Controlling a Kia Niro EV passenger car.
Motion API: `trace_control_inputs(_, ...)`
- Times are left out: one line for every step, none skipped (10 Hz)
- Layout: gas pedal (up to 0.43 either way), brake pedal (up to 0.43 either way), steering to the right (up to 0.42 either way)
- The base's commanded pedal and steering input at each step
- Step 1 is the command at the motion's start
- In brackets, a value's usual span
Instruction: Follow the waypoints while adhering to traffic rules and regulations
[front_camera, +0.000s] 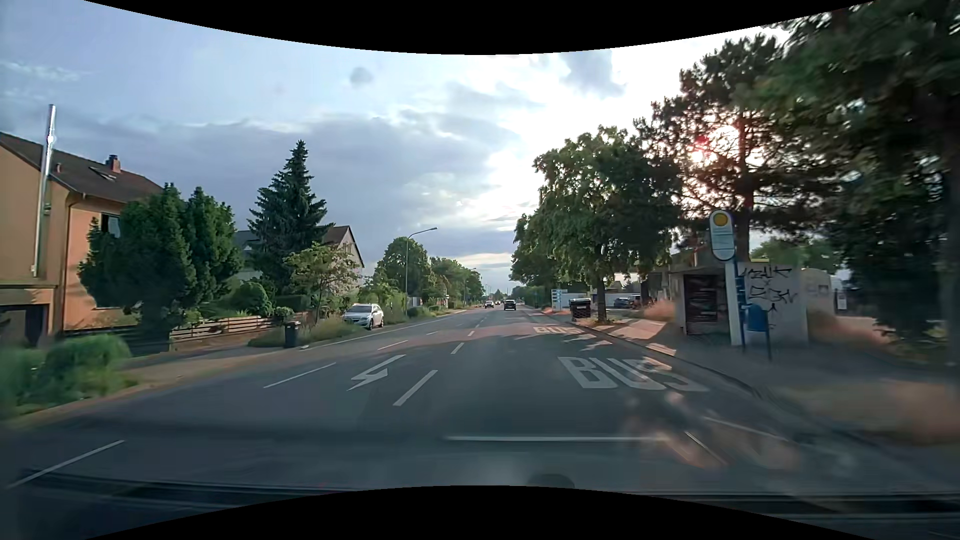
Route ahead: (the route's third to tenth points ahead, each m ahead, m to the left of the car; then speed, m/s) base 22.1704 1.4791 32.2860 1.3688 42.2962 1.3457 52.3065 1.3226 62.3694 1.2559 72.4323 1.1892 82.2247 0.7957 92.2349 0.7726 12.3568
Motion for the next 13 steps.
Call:
trace_control_inputs(0.087, 0.0, -0.004)
trace_control_inputs(0.087, 0.0, -0.004)
trace_control_inputs(0.087, 0.0, -0.004)
trace_control_inputs(0.087, 0.0, -0.004)
trace_control_inputs(0.087, 0.0, -0.004)
trace_control_inputs(0.087, 0.0, -0.003)
trace_control_inputs(0.087, 0.0, -0.003)
trace_control_inputs(0.087, 0.0, -0.003)
trace_control_inputs(0.087, 0.0, -0.003)
trace_control_inputs(0.087, 0.0, -0.003)
trace_control_inputs(0.087, 0.0, -0.003)
trace_control_inputs(0.087, 0.0, -0.003)
trace_control_inputs(0.087, 0.0, -0.003)
